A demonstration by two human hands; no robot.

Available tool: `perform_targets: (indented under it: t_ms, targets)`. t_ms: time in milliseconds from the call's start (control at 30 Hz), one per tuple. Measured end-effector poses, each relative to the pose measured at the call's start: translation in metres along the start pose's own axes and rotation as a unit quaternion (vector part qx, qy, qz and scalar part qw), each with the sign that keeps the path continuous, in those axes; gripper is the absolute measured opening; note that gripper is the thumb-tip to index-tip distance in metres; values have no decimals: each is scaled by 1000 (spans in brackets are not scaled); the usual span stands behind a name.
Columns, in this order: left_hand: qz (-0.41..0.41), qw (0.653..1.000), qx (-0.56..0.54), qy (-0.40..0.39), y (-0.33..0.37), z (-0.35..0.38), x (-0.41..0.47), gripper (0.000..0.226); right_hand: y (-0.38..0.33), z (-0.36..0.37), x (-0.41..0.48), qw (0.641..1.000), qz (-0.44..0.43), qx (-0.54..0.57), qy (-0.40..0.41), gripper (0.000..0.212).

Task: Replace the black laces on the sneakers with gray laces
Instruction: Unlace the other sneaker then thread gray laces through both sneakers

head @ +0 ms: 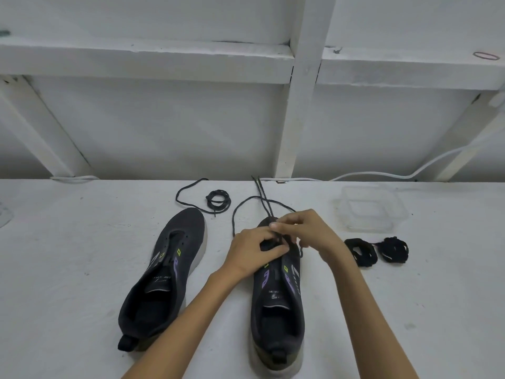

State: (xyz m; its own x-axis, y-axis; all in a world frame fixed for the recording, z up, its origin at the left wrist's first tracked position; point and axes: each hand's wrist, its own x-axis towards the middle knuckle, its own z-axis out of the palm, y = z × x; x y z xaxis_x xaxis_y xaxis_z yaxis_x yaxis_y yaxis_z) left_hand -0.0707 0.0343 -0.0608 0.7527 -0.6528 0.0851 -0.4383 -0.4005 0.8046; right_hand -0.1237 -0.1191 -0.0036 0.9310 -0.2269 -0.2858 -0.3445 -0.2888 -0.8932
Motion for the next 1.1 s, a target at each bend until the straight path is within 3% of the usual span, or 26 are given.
perform_targets:
  t_ms: [67,200,367,500,600,700,800,900,1100]
  targets:
    - [-2,1000,-3,-1,-1,-1,0,29,-2,5,0,997,-28,68,0,11]
    - [-10,999,-20,-24,-1,-5,1,12,-13,4,0,987,-51,146,32,14]
    - [-13,998,-33,-42,1,-6,1,10,-71,-28,4,946,-145,268,110,13]
    - [-17,998,-33,-45,2,-6,2,9,-101,-40,19,945,-186,239,123,9]
    - [-9,999,-26,-46,1,-5,1,4,-81,-31,36,963,-143,209,90,7]
    - [-6,999,-26,-38,0,-4,0,4,-34,-31,46,995,-20,7,98,18]
    - [-12,999,-25,-29,1,-3,2,4,9,-36,35,972,161,-172,-10,14]
    - [-11,999,-30,-21,2,0,3,4,34,-32,18,964,208,-145,-85,12]
    - [1,999,-52,-17,2,1,-1,10,53,-31,10,984,173,13,-29,24]
